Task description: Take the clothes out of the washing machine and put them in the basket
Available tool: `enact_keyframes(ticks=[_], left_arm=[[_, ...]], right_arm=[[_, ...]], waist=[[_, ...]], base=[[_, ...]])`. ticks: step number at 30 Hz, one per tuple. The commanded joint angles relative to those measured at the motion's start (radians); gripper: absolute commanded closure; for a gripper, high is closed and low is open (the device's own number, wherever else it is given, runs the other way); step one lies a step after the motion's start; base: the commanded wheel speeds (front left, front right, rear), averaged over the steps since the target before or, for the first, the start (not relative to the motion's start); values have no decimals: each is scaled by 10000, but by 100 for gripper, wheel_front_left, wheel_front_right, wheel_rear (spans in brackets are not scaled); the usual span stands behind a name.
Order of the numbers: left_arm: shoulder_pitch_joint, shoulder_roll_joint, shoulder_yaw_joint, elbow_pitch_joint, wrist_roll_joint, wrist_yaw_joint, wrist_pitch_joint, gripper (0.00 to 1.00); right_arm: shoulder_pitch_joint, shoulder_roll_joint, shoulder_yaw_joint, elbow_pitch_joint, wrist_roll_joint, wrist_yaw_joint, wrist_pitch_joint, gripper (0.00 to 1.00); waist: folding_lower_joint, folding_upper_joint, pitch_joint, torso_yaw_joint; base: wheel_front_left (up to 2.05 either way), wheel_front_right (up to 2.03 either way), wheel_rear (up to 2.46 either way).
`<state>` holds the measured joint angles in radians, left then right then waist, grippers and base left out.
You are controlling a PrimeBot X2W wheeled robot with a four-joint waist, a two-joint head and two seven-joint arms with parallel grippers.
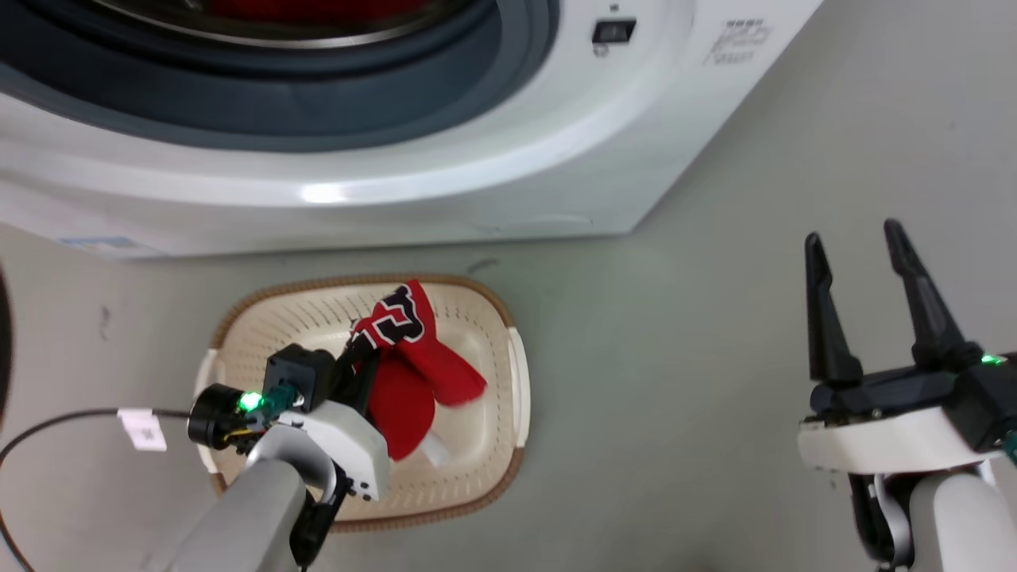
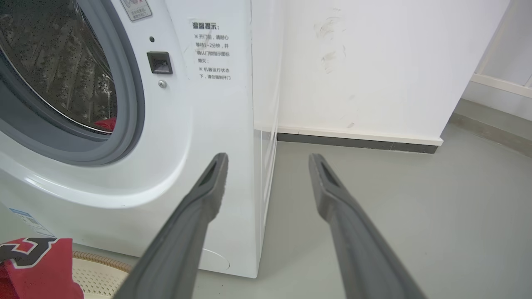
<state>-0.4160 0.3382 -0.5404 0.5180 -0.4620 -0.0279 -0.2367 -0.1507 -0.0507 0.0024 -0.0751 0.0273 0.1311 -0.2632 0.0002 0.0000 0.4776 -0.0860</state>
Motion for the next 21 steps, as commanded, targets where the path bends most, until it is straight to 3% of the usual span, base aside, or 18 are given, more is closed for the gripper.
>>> enact_keyframes(ticks=[1,12,21], left_arm=[[-397,-106,-18,540,52,-132,-86,100],[-2813,-683,-323,4871,295,-611,-164,100],[-4073,-979,-857,6937,740,-624,140,100]], right_arm=[[-254,9,-52,-76,103,-7,-24,0],[-1107,12,-156,-384,495,-7,-24,0],[-1433,12,-272,-508,611,-7,-24,0]], waist=[[-2,0,906,-345],[-2,0,2923,-935],[-2,0,3827,-994]], base=[[0,0,0],[0,0,0],[0,0,0]])
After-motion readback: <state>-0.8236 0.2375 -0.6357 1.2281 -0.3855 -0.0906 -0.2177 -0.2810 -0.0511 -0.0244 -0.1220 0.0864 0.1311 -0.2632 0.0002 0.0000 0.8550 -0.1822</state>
